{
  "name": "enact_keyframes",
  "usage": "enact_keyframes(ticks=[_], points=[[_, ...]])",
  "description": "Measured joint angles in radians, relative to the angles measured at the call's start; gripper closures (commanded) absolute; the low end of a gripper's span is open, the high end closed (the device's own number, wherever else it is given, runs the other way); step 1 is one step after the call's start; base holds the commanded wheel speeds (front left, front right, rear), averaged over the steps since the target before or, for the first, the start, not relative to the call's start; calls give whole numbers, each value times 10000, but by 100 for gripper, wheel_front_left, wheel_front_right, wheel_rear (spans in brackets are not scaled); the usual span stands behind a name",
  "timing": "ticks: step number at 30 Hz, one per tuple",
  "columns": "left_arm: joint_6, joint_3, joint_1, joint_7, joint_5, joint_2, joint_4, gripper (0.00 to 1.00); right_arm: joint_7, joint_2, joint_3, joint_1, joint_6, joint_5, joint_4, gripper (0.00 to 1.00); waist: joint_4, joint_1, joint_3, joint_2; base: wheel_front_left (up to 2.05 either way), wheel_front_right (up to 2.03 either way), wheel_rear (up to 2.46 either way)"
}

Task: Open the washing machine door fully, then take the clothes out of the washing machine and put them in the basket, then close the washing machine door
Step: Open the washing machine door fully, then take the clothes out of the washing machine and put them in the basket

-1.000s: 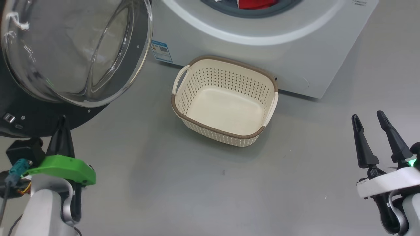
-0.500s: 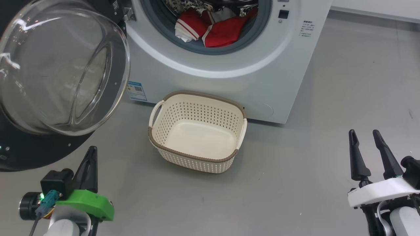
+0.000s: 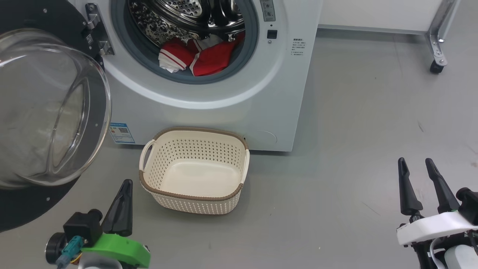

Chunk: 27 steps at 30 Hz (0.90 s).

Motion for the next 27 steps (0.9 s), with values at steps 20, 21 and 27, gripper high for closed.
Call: enact_keyframes(ticks=[20,21,27], points=[[67,-282,160,-82,42,-198,-616,0,0,-88,-385,183,-2,-339,-230,0,-407,0,312,0,0,0,0],[104,-284,161,-82,63,-198,-635,0,0,-81,-393,183,-2,-341,-232,0,-406,0,317,0,0,0,0],[199,-270,178,-84,205,-232,-719,0,0,0,-477,183,-2,-370,-249,0,-395,0,321,0,0,0,0]])
